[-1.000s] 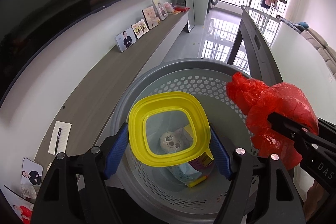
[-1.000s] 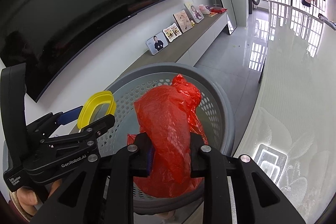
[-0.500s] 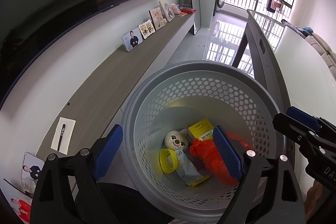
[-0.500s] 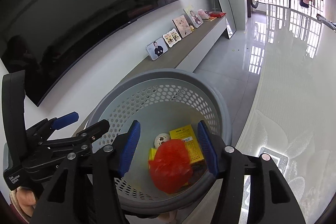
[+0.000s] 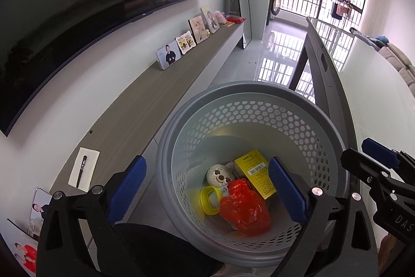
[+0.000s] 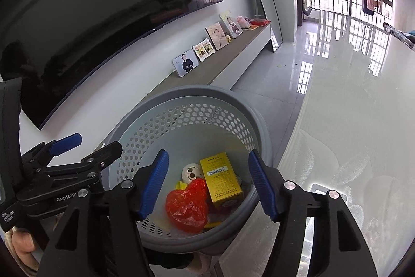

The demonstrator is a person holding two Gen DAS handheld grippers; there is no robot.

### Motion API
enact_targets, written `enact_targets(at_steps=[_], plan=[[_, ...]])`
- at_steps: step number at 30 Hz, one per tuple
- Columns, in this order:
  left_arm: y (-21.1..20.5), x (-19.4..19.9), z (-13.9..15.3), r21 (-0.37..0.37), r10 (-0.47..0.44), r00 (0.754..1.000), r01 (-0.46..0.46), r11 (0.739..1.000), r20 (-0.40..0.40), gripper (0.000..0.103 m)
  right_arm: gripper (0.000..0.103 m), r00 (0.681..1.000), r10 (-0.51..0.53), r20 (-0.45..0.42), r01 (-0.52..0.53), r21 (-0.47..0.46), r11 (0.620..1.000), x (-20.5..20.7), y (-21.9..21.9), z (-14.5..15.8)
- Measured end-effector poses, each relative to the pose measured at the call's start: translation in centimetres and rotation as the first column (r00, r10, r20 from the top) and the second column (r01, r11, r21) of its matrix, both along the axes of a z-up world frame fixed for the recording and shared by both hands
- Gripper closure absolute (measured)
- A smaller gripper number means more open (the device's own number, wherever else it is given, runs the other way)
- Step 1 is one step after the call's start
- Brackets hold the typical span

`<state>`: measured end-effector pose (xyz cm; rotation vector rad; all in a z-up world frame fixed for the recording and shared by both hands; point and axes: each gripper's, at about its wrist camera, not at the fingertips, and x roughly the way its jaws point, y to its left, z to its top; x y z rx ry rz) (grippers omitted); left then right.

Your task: Collect trash

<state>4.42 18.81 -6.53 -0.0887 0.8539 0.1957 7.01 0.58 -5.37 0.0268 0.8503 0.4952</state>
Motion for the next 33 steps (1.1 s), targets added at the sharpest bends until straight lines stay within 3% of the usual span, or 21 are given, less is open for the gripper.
enact_targets(at_steps=[10,33], plan=[[-0.6,-1.2,0.7,0.04,0.006,1.0,-0.006,0.999,0.016,0.006,0.037,0.999,-0.031,0.012,0.031,-0.005,0.999,-0.7,-0.6,0.3],[-1.4,-1.6,1.2,0.057,0.015,1.0,-0.016,0.998,0.01,0.006,0.037,0.998,-0.043,0.05,0.043,-0.009,0.999,-1.8,-1.3,1.1]])
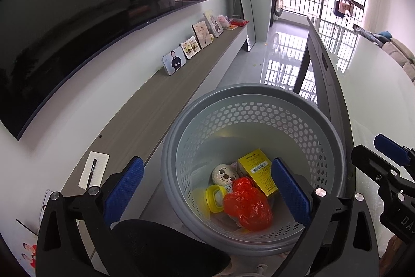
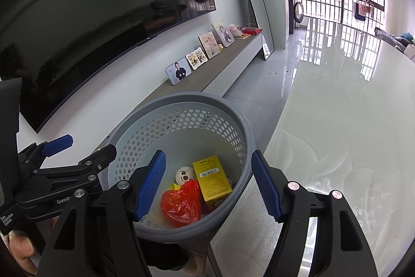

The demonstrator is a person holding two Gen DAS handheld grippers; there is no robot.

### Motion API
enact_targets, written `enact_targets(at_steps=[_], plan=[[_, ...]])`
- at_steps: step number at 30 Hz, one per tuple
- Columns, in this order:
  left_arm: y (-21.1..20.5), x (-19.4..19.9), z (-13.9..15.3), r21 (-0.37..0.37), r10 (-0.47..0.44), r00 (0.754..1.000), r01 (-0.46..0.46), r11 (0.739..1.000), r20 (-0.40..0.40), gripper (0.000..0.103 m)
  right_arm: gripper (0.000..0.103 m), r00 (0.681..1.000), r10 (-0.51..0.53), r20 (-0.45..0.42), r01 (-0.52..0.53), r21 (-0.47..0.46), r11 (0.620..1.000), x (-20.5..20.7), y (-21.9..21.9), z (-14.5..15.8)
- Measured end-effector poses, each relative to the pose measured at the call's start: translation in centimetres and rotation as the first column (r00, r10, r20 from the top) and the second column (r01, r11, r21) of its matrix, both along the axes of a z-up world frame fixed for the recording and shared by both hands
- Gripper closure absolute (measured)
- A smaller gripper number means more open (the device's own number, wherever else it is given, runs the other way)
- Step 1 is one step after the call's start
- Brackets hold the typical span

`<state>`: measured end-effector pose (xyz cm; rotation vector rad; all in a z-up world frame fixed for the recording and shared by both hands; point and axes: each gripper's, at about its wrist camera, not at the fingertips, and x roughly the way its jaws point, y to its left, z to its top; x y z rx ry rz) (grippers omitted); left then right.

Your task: Collect trash

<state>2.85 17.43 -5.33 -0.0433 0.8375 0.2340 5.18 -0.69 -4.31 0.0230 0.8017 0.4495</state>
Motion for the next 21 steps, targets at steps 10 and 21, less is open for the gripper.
enact_targets(at_steps=[10,21], plan=[[0.21,-0.03,-0.13,-0.002,0.012,1.0,-0.012,1.0,0.0,0.006,0.037,1.0,0.001,0.0,-0.001,0.0,1.0,-0.01,0.04,-0.03],[0.54,0.15,-0.39,-0.015,0.011,1.0,-0.011,1.0,-0.003,0.006,0.037,1.0,0.007,-0.001,-0.007,-0.003,1.0,-0.08,0.41,0.19]])
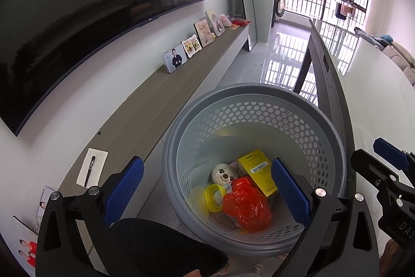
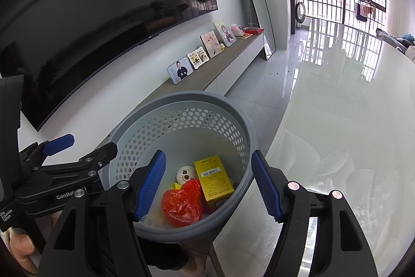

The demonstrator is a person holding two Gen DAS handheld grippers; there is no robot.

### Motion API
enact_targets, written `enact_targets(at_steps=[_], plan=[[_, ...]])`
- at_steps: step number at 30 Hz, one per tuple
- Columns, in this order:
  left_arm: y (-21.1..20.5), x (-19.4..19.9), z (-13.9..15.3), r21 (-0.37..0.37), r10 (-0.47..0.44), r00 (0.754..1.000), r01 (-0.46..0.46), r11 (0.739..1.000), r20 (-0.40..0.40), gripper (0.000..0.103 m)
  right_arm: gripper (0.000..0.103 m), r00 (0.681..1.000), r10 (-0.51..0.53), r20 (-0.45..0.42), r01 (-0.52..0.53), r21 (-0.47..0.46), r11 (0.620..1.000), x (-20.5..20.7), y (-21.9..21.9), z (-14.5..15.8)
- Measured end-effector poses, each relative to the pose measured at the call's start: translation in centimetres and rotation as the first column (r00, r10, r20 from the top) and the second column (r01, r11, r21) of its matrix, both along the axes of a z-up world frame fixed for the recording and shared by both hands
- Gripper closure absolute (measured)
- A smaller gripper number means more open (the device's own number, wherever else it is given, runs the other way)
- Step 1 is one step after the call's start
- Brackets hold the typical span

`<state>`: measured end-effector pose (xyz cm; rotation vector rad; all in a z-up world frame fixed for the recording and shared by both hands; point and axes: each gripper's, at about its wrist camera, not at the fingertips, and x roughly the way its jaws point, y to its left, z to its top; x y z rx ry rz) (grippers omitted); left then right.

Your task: Collect trash

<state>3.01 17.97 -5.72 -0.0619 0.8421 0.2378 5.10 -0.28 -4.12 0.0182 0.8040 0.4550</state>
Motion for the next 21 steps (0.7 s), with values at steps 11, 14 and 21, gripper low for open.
enact_targets(at_steps=[11,14,21], plan=[[-0.02,0.04,0.03,0.006,-0.002,1.0,0.002,1.0,0.0,0.006,0.037,1.0,0.004,0.002,-0.004,-0.001,1.0,-0.09,0.25,0.04],[0.03,0.1,0.02,0.008,-0.005,1.0,0.005,1.0,-0.002,0.006,0.037,1.0,0.005,0.003,-0.005,-0.001,1.0,-0.09,0.26,0.04],[0.06,0.17,0.14,0.015,-0.005,1.0,0.005,1.0,0.003,0.006,0.037,1.0,0.006,0.002,-0.006,-0.001,1.0,-0.11,0.21,0.03]])
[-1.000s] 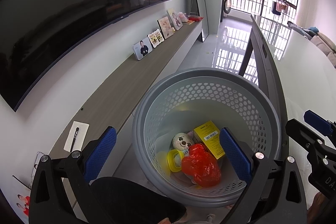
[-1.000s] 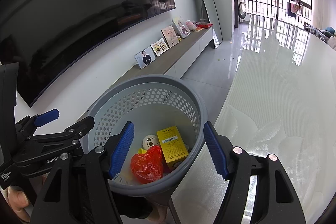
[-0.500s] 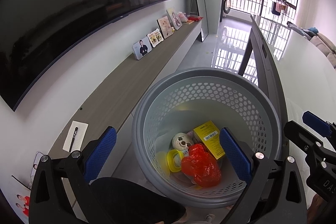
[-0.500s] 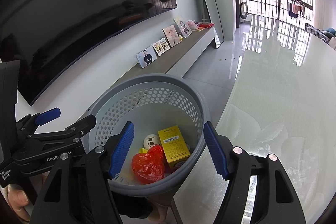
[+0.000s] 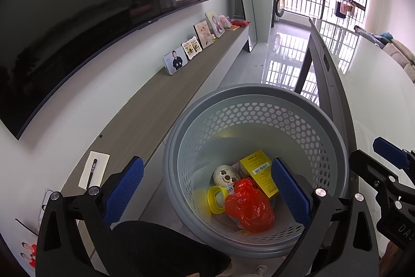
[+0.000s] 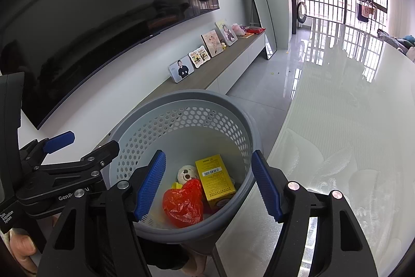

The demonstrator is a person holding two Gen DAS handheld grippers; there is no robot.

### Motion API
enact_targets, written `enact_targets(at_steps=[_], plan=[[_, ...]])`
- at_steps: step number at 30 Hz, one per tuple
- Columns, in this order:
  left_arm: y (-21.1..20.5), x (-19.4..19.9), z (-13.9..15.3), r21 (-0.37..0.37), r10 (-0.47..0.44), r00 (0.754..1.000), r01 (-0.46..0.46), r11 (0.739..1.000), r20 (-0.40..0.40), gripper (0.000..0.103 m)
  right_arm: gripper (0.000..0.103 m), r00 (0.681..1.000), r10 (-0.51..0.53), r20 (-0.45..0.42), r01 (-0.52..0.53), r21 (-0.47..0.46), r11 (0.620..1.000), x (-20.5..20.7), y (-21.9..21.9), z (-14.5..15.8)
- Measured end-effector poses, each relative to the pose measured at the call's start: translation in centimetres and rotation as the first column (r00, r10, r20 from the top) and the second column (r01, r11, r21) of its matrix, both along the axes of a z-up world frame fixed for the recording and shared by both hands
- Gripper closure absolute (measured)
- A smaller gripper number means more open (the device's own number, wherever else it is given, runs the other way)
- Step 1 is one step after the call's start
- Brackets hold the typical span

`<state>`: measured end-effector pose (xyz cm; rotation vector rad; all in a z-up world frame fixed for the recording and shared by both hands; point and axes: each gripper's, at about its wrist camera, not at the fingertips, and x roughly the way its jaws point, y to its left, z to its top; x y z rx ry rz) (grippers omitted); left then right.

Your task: Collect trash

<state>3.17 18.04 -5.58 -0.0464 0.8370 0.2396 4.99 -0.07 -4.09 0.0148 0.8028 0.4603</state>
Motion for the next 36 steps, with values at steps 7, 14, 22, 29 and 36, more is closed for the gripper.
enact_targets(at_steps=[7,14,22,29,36], plan=[[0.01,0.15,-0.19,0.001,0.002,1.0,-0.002,1.0,-0.009,0.006,0.037,1.0,0.001,0.0,-0.001,-0.001,1.0,0.0,0.01,0.01],[0.03,0.24,-0.33,0.005,0.002,1.0,-0.002,1.0,-0.01,0.006,0.037,1.0,0.001,-0.001,-0.001,-0.001,1.0,-0.06,0.09,-0.06],[0.01,0.25,-0.33,0.012,0.001,1.0,-0.001,1.0,-0.006,0.006,0.037,1.0,0.001,-0.002,-0.001,-0.002,1.0,-0.04,0.09,-0.05],[0.0,0.27,-0.38,0.011,-0.001,1.0,0.002,1.0,-0.009,0.006,0.037,1.0,0.003,-0.003,-0.003,0.0,1.0,0.01,0.2,-0.19],[-0.12,0.2,-0.38,0.021,0.0,1.0,0.0,1.0,-0.006,0.006,0.037,1.0,0.003,-0.004,-0.003,0.0,1.0,0.01,0.16,-0.17]])
